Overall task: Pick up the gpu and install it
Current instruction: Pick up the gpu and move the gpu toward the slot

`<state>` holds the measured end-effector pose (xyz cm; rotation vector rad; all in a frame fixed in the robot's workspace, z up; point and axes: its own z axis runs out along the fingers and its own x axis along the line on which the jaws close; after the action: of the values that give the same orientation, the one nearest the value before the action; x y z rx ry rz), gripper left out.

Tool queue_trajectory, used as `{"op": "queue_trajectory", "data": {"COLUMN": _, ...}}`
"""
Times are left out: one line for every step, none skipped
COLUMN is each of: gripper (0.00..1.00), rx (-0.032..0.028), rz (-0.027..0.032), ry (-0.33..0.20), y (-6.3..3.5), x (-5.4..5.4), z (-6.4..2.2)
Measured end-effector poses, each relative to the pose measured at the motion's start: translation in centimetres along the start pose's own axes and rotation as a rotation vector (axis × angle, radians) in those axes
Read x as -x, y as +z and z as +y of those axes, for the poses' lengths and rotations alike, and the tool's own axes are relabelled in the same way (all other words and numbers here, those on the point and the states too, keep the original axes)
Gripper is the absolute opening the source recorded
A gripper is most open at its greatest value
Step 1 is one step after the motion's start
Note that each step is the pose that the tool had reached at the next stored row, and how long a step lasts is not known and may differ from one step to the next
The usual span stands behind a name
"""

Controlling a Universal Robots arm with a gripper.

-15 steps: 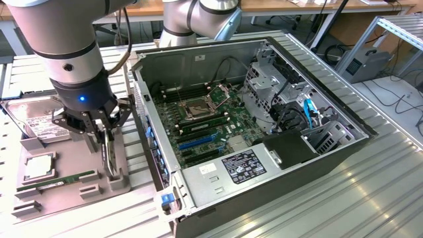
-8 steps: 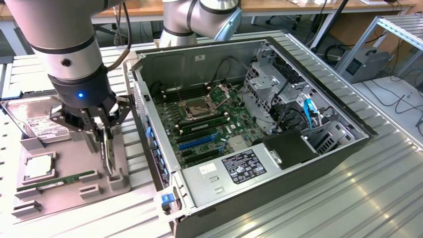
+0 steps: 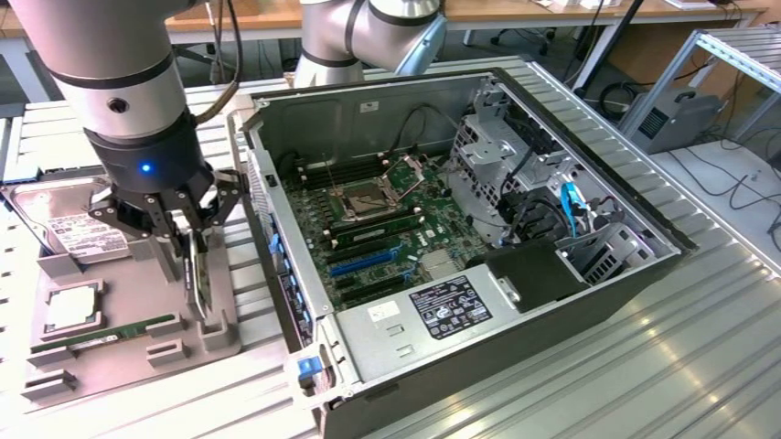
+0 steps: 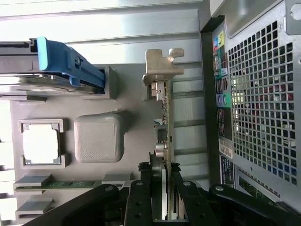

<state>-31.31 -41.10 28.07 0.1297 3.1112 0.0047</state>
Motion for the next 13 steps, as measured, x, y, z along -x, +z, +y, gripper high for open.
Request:
{"op": "queue_trajectory", "data": {"gripper": 0.27, "rx": 0.0, "rz": 0.0, "ry": 0.0, "y": -0.09, "x": 0.0, "z": 0.0}}
{"op": "queue_trajectory", "data": {"gripper": 0.27, "rx": 0.0, "rz": 0.0, "ry": 0.0, "y": -0.19, "x": 0.0, "z": 0.0}}
{"op": "queue_trajectory", "data": {"gripper": 0.27, "rx": 0.0, "rz": 0.0, "ry": 0.0, "y": -0.28, "x": 0.0, "z": 0.0}}
{"op": "queue_trajectory", "data": {"gripper": 0.27, "rx": 0.0, "rz": 0.0, "ry": 0.0, "y": -0.39, "x": 0.0, "z": 0.0}}
{"op": "queue_trajectory", "data": {"gripper": 0.27, "rx": 0.0, "rz": 0.0, "ry": 0.0, "y": -0.48, "x": 0.0, "z": 0.0}}
{"op": "queue_trajectory", "data": {"gripper": 0.27, "rx": 0.0, "rz": 0.0001, "ry": 0.0, "y": -0.6, "x": 0.0, "z": 0.0}}
{"op": "queue_trajectory", "data": {"gripper": 0.27, "rx": 0.0, "rz": 0.0, "ry": 0.0, "y": -0.7, "x": 0.0, "z": 0.0}}
{"op": "queue_trajectory", "data": {"gripper": 0.27, "rx": 0.0, "rz": 0.0, "ry": 0.0, "y": -0.82, "x": 0.0, "z": 0.0}}
{"op": "queue_trajectory", "data": {"gripper": 0.27, "rx": 0.0, "rz": 0.0001, "ry": 0.0, "y": -0.93, "x": 0.0, "z": 0.0}}
{"op": "queue_trajectory", "data": {"gripper": 0.27, "rx": 0.0, "rz": 0.0, "ry": 0.0, "y": -1.02, "x": 0.0, "z": 0.0}}
{"op": "queue_trajectory", "data": {"gripper": 0.27, "rx": 0.0001, "rz": 0.0, "ry": 0.0, "y": -1.11, "x": 0.0, "z": 0.0}}
{"op": "queue_trajectory", "data": {"gripper": 0.27, "rx": 0.0, "rz": 0.0, "ry": 0.0, "y": -1.21, "x": 0.0, "z": 0.01}}
{"op": "queue_trajectory", "data": {"gripper": 0.27, "rx": 0.0, "rz": 0.0001, "ry": 0.0, "y": -1.31, "x": 0.0, "z": 0.0}}
